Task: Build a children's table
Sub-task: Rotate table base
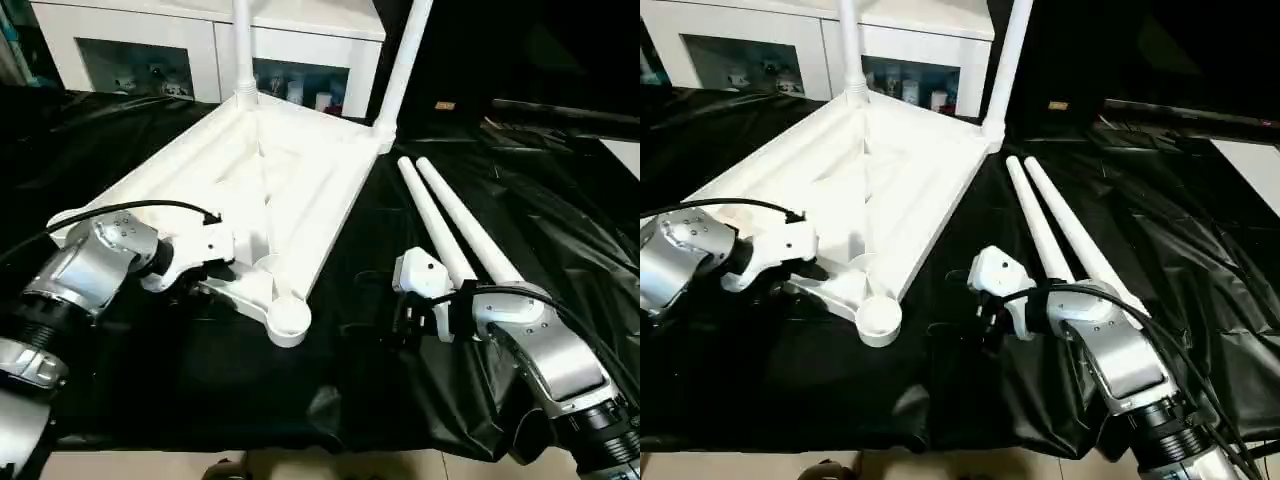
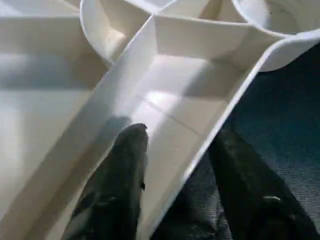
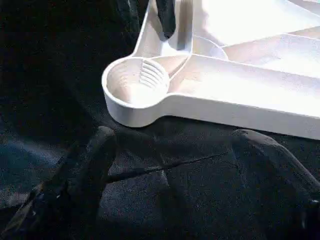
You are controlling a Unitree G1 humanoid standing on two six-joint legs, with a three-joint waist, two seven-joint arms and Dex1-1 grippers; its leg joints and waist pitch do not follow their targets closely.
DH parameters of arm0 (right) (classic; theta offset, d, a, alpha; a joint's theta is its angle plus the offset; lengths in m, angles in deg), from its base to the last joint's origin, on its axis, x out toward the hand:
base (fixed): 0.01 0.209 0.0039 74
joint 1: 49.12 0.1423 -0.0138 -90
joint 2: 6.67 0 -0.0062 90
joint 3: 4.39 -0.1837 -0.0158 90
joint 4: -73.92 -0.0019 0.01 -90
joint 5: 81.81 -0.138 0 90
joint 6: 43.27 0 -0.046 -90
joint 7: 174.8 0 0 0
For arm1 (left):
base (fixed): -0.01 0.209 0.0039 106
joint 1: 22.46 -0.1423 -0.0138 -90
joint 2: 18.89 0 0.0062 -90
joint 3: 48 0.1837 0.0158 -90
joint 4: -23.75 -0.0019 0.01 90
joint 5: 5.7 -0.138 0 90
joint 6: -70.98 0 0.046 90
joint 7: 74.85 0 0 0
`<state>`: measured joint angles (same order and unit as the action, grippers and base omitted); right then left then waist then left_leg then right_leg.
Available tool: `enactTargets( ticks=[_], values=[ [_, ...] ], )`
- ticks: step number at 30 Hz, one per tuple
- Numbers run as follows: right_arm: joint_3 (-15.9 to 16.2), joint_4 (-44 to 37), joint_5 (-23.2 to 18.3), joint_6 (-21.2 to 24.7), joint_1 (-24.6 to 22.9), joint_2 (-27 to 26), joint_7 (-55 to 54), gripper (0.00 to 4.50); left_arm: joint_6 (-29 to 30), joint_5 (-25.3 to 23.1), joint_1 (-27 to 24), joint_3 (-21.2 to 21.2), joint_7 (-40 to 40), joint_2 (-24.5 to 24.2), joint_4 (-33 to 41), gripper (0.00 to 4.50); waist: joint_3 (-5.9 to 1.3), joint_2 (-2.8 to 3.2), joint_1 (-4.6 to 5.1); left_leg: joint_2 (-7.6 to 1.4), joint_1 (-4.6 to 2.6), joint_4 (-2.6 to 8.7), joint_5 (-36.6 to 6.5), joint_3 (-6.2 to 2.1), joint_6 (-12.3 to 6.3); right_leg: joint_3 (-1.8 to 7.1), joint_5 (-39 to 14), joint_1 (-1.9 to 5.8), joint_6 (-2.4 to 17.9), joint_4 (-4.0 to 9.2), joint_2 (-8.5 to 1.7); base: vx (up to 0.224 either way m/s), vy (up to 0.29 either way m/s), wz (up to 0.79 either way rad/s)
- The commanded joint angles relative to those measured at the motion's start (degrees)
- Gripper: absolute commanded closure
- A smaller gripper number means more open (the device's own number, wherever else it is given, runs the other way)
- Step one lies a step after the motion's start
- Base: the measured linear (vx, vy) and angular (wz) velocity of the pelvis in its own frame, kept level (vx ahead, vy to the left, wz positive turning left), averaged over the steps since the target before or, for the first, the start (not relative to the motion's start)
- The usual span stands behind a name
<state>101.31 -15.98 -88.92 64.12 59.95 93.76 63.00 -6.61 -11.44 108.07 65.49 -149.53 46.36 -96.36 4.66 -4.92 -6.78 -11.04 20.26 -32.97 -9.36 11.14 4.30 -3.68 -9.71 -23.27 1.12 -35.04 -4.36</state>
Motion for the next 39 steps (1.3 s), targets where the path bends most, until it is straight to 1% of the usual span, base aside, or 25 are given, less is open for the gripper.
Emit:
enactTargets(
  ticks=[1,4,7,8,10,11,12,13,16,17,18,19,20,21,22,23,24,25,26,29,33,35,36,38,39],
  values=[
    [-0.23,-0.03,-0.21,-0.05,0.30,0.31,-0.29,0.58,0.52,0.91,-0.11,-0.77,0.05,0.55,0.51,2.50,-4.25,1.50,-0.18,-2.38,-0.97,3.84,-16.38,-1.39,1.59,2.92,-14.85,2.58,10.51,3.87,-4.23,0.000,0.000,0.00],
    [-0.15,0.56,-0.11,-0.21,0.59,0.01,-0.50,0.58,1.75,0.57,-0.47,-0.63,-0.09,0.60,0.99,2.54,-4.21,1.41,-0.20,-2.40,-0.99,3.89,-16.71,-1.43,1.65,2.91,-15.73,2.52,10.13,3.94,-4.22,0.000,0.000,0.00],
    [-0.02,0.95,0.01,-0.38,0.70,-0.14,-0.59,0.58,3.08,0.24,-0.82,-0.47,-0.64,0.47,1.47,2.94,-4.19,1.38,-0.12,-2.38,-0.93,3.91,-16.89,-1.48,1.70,2.89,-16.38,2.56,10.02,3.98,-4.26,0.000,0.000,0.00],
    [0.00,1.04,0.01,-0.39,0.72,-0.20,-0.63,0.58,3.39,0.07,-0.94,-0.37,-0.74,0.37,1.65,2.93,-4.20,1.28,-0.10,-2.38,-0.90,3.91,-16.58,-1.48,1.59,2.92,-16.52,2.61,9.89,4.07,-4.30,0.000,0.000,0.00],
    [0.07,1.36,0.05,-0.32,0.79,-0.52,-0.92,0.58,5.35,-0.14,-1.34,-0.61,0.17,0.42,1.88,2.98,-4.27,1.39,-0.07,-2.48,-0.87,3.91,-16.03,-1.51,1.66,2.91,-15.61,2.62,10.16,3.86,-4.30,0.000,0.000,0.00],
    [0.07,1.49,0.02,-0.26,0.79,-0.67,-1.05,0.58,6.30,-0.27,-1.54,-0.75,0.78,0.51,1.93,3.10,-4.29,1.43,0.00,-2.44,-0.88,3.91,-16.09,-1.48,1.73,2.88,-15.33,2.58,10.26,3.79,-4.20,0.000,0.000,0.00],
    [0.03,1.59,-0.04,-0.18,0.77,-0.79,-1.18,0.58,7.28,-0.36,-1.71,-0.84,1.27,0.56,2.00,3.21,-4.29,1.36,0.17,-2.35,-0.67,3.93,-16.03,-1.54,1.78,2.83,-15.34,2.81,10.27,3.76,-4.21,0.000,0.000,0.00],
    [-0.13,1.68,-0.14,-0.06,0.71,-0.97,-1.48,0.58,8.60,-0.64,-2.24,-0.88,1.95,0.44,2.43,3.27,-4.37,1.49,0.18,-2.37,-0.79,3.85,-15.98,-1.52,1.80,2.89,-15.33,2.79,10.31,3.77,-4.30,0.000,0.000,0.00],
    [-0.57,1.97,-0.31,0.09,0.55,-1.38,-2.15,0.58,12.54,-1.03,-3.62,-1.35,3.78,0.18,3.88,3.44,-4.29,1.38,0.53,-2.27,-0.58,3.89,-16.01,-1.56,1.59,2.86,-16.49,2.92,10.04,3.95,-4.25,0.000,0.000,0.00],
    [-0.70,2.15,-0.19,-0.05,0.46,-1.44,-2.45,0.58,14.05,-0.79,-4.70,-1.77,4.07,-0.06,5.43,3.48,-4.39,1.61,0.69,-2.27,-0.62,3.85,-16.10,-1.63,1.64,2.84,-16.89,2.94,9.97,3.91,-4.25,0.000,0.000,0.00],
    [-0.76,2.21,-0.07,-0.15,0.39,-1.43,-2.67,0.58,14.80,-0.53,-5.40,-2.14,4.22,-0.18,6.51,3.50,-4.34,1.53,0.84,-2.29,-0.59,3.88,-16.24,-1.62,1.64,2.85,-17.07,2.92,9.93,4.02,-4.23,0.000,0.000,0.00],
    [-0.90,2.19,-0.10,-0.23,0.21,-1.30,-2.77,0.58,17.17,-0.17,-6.80,-2.83,4.80,-0.44,9.26,3.53,-4.31,1.57,1.08,-2.30,-0.59,3.91,-16.38,-1.67,1.66,2.81,-17.45,2.92,9.92,4.03,-4.20,0.000,0.000,0.00],
    [-0.91,2.19,-0.10,-0.24,0.20,-1.29,-2.77,0.58,17.28,-0.15,-6.85,-2.86,4.82,-0.45,9.39,3.60,-4.30,1.45,1.44,-2.34,-0.21,4.03,-16.27,-1.83,1.73,2.71,-17.82,3.24,9.79,3.89,-4.17,0.000,0.000,0.00],
    [-0.97,2.16,-0.11,-0.23,0.14,-1.27,-2.85,0.58,18.39,-0.07,-7.40,-3.09,5.10,-0.59,10.58,3.66,-4.31,1.68,1.36,-2.23,-0.38,3.97,-16.59,-1.76,1.51,2.69,-18.75,3.04,9.54,4.15,-4.10,0.000,0.000,0.00],
    [-1.01,2.16,-0.09,-0.24,0.11,-1.27,-2.94,0.58,19.13,-0.08,-7.72,-3.23,5.38,-0.63,11.30,3.69,-4.30,1.61,1.46,-2.19,-0.60,3.81,-16.91,-1.67,1.34,2.79,-19.26,2.85,9.58,4.33,-4.13,0.000,0.000,0.00],
    [-1.11,2.20,-0.07,-0.28,0.05,-1.27,-3.20,0.58,21.28,-0.02,-8.83,-3.61,6.15,-0.69,13.70,3.75,-4.31,1.60,1.47,-2.22,-0.60,3.81,-16.67,-1.66,1.26,2.82,-19.13,2.87,9.77,4.29,-4.11,0.000,0.000,0.00],
    [-1.11,2.20,-0.07,-0.28,0.05,-1.27,-3.20,0.58,21.28,-0.02,-8.83,-3.61,6.15,-0.69,13.70,3.75,-4.31,1.56,1.47,-2.24,-0.55,3.80,-16.59,-1.67,1.23,2.84,-19.11,2.92,9.78,4.23,-4.11,0.000,0.000,0.00],
    [-1.19,2.32,-0.01,-0.47,-0.05,-1.30,-3.62,0.58,23.20,0.32,-10.48,-4.22,7.37,-0.29,17.04,3.81,-4.33,1.68,1.40,-2.22,-0.73,3.78,-16.61,-1.64,1.04,2.82,-19.62,2.79,9.71,4.35,-4.07,0.000,0.000,0.00],
    [-1.21,2.35,0.01,-0.50,-0.06,-1.31,-3.68,0.58,23.39,0.38,-10.71,-4.32,7.58,-0.17,17.50,3.89,-4.33,1.66,1.56,-2.31,-0.60,3.79,-16.72,-1.69,1.09,2.79,-19.42,2.85,9.77,4.26,-4.03,0.000,0.000,0.00],
    [-1.25,2.57,-0.06,-0.54,-0.14,-1.47,-4.24,0.58,23.07,0.56,-12.68,-5.03,9.94,1.38,21.37,3.97,-4.42,1.64,1.45,-2.23,-0.77,3.68,-16.53,-1.56,0.66,2.80,-19.09,2.67,9.86,4.40,-3.86,0.000,0.000,0.00],
    [-1.23,3.02,0.11,-0.46,0.09,-1.78,-5.05,0.58,24.45,1.01,-12.82,-5.39,11.48,2.98,23.05,4.16,-4.38,1.83,1.31,-2.12,-0.93,3.68,-17.63,-1.55,0.67,2.73,-19.55,2.49,9.66,4.51,-3.71,0.000,0.000,0.00],
    [-1.22,3.04,0.10,-0.47,0.10,-1.80,-5.13,0.58,24.41,1.20,-12.81,-5.23,11.41,3.16,23.54,4.21,-4.45,1.75,1.29,-2.08,-0.82,3.65,-17.70,-1.63,0.73,2.70,-19.90,2.60,9.32,4.52,-3.77,0.000,0.000,0.00],
    [-1.25,3.01,0.06,-0.46,0.09,-1.82,-5.19,0.58,24.10,1.24,-12.84,-5.12,11.39,3.25,23.94,4.35,-4.47,1.71,1.33,-2.08,-0.72,3.70,-17.68,-1.69,0.72,2.66,-19.88,2.67,9.15,4.50,-3.76,0.000,0.000,0.00],
    [-1.41,2.84,-0.13,-0.34,0.00,-1.76,-5.37,0.58,20.91,2.63,-13.26,-5.73,11.02,4.13,24.83,4.47,-4.52,1.65,1.31,-2.05,-0.64,3.64,-17.25,-1.66,0.55,2.71,-19.43,2.69,9.03,4.48,-3.77,0.000,0.000,0.00],
    [-1.54,2.74,-0.26,-0.27,-0.04,-1.70,-5.50,0.58,18.76,3.22,-13.54,-5.95,10.91,4.39,25.08,4.49,-4.55,1.88,1.26,-2.08,-0.70,3.62,-16.95,-1.64,0.48,2.73,-18.54,2.63,9.22,4.49,-3.75,0.000,0.000,0.00]
  ],
)
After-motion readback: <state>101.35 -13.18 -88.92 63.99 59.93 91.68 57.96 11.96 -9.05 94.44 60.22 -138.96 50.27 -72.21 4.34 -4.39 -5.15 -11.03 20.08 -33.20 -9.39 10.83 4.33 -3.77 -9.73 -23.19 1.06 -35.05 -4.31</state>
